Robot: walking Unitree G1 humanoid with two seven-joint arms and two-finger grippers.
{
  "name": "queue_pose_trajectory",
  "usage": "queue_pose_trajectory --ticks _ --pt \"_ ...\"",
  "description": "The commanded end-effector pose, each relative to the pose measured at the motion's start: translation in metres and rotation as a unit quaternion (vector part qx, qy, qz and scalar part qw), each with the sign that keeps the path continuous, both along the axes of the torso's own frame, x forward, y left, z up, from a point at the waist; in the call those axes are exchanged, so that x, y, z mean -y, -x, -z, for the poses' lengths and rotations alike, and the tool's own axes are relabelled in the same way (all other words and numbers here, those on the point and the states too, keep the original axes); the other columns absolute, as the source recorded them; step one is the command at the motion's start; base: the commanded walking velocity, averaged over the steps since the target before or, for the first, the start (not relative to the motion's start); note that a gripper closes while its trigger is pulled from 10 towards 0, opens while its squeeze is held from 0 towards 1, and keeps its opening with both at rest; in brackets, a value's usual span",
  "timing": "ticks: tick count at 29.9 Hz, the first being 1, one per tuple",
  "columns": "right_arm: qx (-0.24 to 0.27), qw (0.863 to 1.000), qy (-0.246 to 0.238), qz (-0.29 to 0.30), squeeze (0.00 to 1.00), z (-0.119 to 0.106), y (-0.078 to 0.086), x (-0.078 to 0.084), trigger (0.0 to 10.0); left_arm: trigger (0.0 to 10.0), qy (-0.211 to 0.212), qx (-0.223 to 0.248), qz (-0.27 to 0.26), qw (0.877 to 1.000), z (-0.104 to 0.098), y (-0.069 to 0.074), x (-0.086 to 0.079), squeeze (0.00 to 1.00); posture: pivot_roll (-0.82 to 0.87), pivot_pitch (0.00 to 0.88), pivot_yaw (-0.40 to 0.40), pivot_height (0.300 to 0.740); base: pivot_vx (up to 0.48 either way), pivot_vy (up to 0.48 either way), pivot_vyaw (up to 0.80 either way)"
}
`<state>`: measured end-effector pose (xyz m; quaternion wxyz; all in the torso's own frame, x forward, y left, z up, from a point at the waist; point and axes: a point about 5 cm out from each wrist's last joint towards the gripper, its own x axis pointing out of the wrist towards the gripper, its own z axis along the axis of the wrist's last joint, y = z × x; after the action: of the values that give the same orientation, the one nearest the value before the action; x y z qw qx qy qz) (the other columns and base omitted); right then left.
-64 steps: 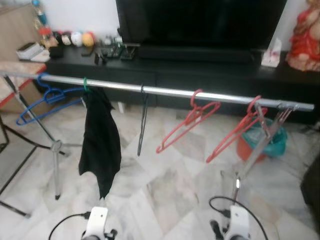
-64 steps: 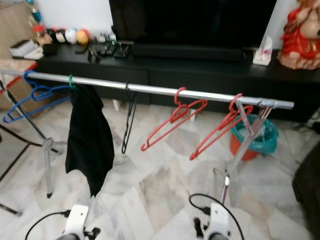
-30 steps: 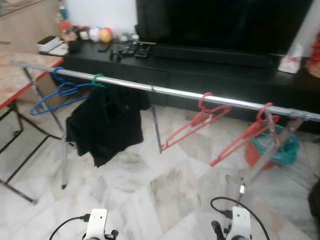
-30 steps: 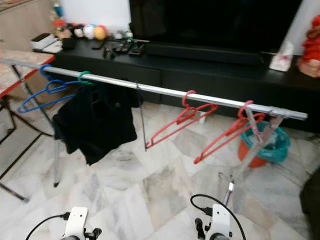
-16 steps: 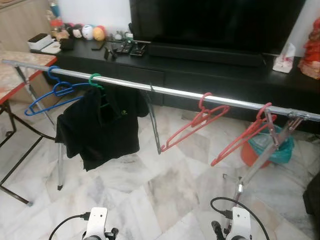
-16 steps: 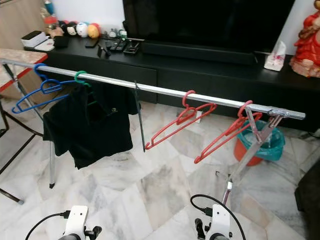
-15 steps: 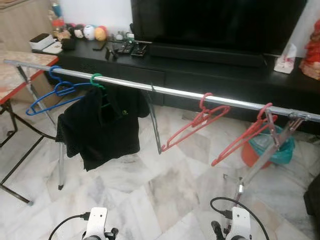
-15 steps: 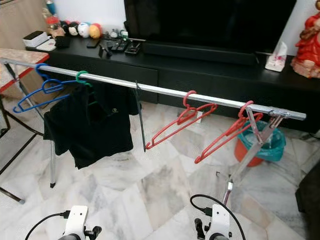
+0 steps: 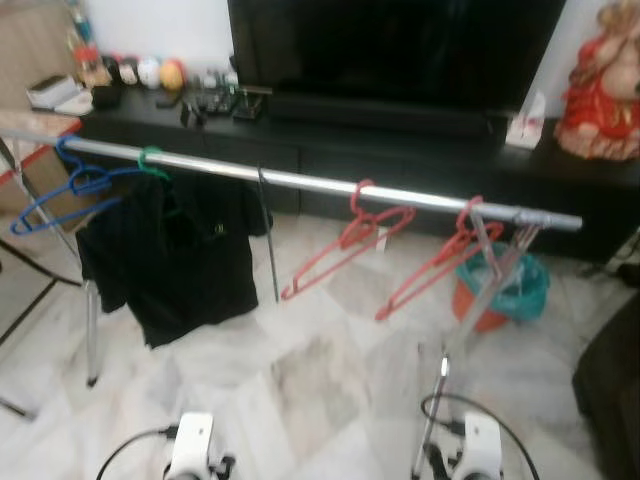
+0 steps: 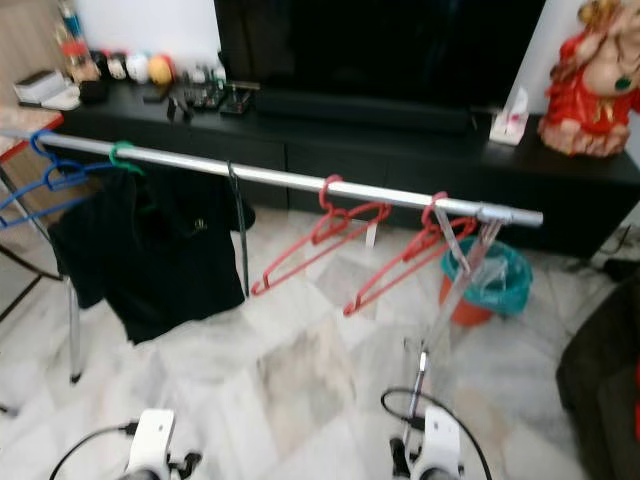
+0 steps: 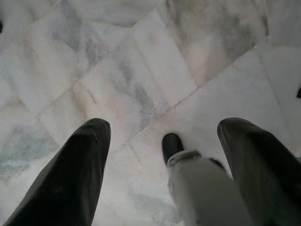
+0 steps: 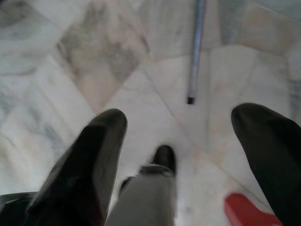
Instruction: Hang hanger
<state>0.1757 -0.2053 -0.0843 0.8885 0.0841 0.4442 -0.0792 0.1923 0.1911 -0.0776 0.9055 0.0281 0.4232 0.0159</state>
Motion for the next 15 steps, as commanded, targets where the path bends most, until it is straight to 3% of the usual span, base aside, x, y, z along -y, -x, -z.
queue_pose_trajectory --ticks 1,6,11,12,13,15 --pt "0.003 1.000 0.000 -0.002 0.00 -0.001 -0.003 -0.001 10.0 10.0 -0.010 0.004 -0.002 1.000 -0.001 0.000 -0.005 0.00 -0.03 0.000 -0.007 0.740 0.000 0.000 0.00" --pt "0.002 1.000 0.001 -0.003 0.00 -0.001 -0.003 -0.001 10.0 10.0 -0.022 0.024 -0.003 0.999 -0.003 -0.002 -0.006 0.00 -0.02 0.000 -0.007 0.740 0.000 0.000 0.00" --pt "0.003 1.000 0.001 -0.002 0.00 -0.001 -0.002 0.000 10.0 10.0 -0.048 0.073 -0.015 0.996 -0.009 -0.006 -0.008 0.00 -0.03 0.000 -0.004 0.740 0.000 0.000 0.00" --pt "0.002 1.000 0.002 -0.001 0.00 -0.001 -0.002 0.000 10.0 10.0 -0.083 0.184 -0.013 0.979 -0.042 -0.041 -0.028 0.00 -0.03 0.000 -0.004 0.740 0.000 0.000 0.00" --pt "0.002 1.000 0.002 -0.001 0.00 -0.001 -0.002 0.001 10.0 10.0 -0.098 0.228 -0.016 0.969 -0.057 -0.053 -0.037 0.00 -0.02 0.000 -0.007 0.740 0.000 0.000 0.00" --pt "0.001 1.000 0.003 -0.002 0.00 -0.001 -0.002 0.001 10.0 10.0 -0.109 0.286 -0.030 0.952 -0.075 -0.062 -0.047 0.00 -0.02 0.000 -0.008 0.740 0.000 0.000 0.00"
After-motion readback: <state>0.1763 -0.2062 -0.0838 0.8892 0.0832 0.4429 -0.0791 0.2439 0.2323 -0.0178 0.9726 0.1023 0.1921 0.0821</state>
